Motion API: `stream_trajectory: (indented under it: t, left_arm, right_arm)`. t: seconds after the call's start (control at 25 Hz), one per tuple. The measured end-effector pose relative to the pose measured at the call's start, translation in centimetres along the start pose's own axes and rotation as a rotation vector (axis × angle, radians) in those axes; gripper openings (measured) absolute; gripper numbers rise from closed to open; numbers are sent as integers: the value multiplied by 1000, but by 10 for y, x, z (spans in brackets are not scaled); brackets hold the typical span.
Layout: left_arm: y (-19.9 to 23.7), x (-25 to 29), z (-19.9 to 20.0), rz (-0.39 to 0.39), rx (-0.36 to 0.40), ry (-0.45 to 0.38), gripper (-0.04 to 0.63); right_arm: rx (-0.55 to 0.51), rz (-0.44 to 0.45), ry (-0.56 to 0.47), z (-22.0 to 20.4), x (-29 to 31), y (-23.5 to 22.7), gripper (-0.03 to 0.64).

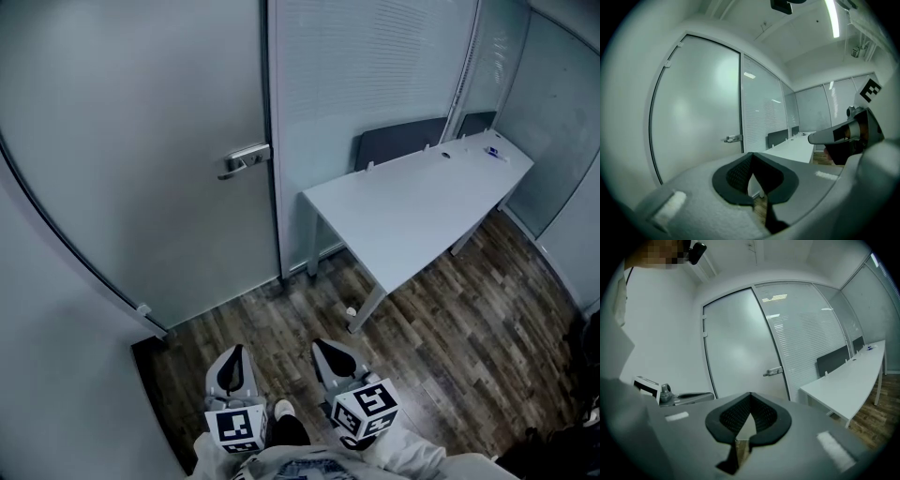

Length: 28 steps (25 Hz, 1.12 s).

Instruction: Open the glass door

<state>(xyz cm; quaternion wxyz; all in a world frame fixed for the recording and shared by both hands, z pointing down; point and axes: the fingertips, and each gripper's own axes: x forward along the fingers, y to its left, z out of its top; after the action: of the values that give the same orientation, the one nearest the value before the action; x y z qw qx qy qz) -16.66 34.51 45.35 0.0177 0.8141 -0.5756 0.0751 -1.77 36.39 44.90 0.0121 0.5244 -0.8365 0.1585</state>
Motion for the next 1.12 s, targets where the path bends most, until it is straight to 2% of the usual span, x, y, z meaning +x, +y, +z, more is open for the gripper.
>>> stream_trajectory:
  t: [0.36, 0.6, 0.88, 1.12]
  left_arm:
    - [45, 86, 11, -46, 9, 1, 5]
    - [71, 122, 14, -75, 3, -17, 5]
    - [82, 142, 16, -71, -16, -14, 5]
    - [98, 174, 2, -24, -17, 2, 5]
  right_arm:
    - [6, -20, -11, 26, 90, -20, 5]
    - [5, -50, -34, 37, 130, -29, 5]
    - [4, -65, -26, 44, 152, -41, 6]
    - [-9, -17, -19, 46, 191, -54, 5]
